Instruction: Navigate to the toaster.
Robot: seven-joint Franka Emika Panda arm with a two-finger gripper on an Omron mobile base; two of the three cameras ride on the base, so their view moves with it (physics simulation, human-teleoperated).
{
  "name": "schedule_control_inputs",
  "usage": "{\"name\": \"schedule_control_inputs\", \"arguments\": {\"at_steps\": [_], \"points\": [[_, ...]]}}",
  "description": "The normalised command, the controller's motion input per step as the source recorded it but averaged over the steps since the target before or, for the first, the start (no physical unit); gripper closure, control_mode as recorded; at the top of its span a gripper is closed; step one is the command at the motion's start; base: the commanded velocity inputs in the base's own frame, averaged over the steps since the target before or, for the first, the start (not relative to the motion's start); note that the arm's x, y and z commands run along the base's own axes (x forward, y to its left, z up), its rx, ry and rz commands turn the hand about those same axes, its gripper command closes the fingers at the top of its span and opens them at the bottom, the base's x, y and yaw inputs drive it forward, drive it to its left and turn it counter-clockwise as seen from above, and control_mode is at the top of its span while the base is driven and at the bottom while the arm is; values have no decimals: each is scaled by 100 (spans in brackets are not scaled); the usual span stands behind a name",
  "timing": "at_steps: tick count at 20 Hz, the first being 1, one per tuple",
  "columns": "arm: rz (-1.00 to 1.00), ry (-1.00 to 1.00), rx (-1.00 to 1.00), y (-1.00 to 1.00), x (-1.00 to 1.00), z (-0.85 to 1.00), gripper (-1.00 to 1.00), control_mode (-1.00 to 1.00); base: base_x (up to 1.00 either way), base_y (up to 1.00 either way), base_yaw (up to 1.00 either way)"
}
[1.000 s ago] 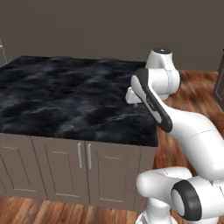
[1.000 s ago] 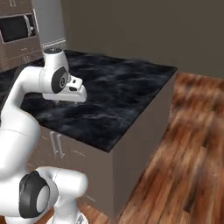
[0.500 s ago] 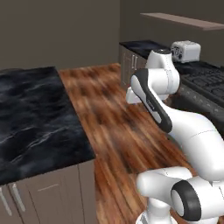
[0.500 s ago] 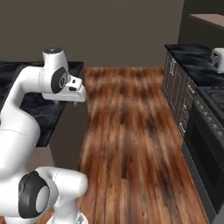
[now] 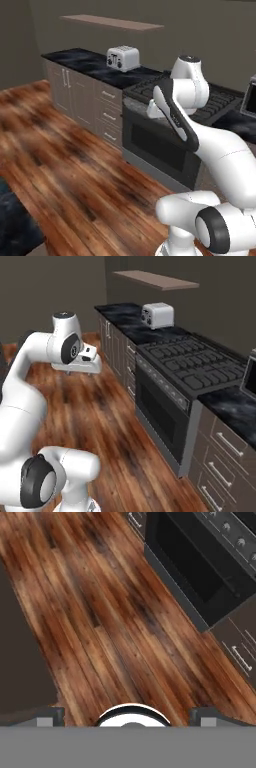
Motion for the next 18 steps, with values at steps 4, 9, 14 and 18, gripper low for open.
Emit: {"name": "schedule_control_inputs", "arguments": {"at_steps": [4,9,14,18], "points": [[0,0,0,0,0,0,-100,100,100,-8,-34],[0,0,0,0,0,0,-100,100,100,-1,-17],[0,0,0,0,0,0,-100,100,100,24,-11],[0,0,0,0,0,0,-100,100,100,57,-17]]}}
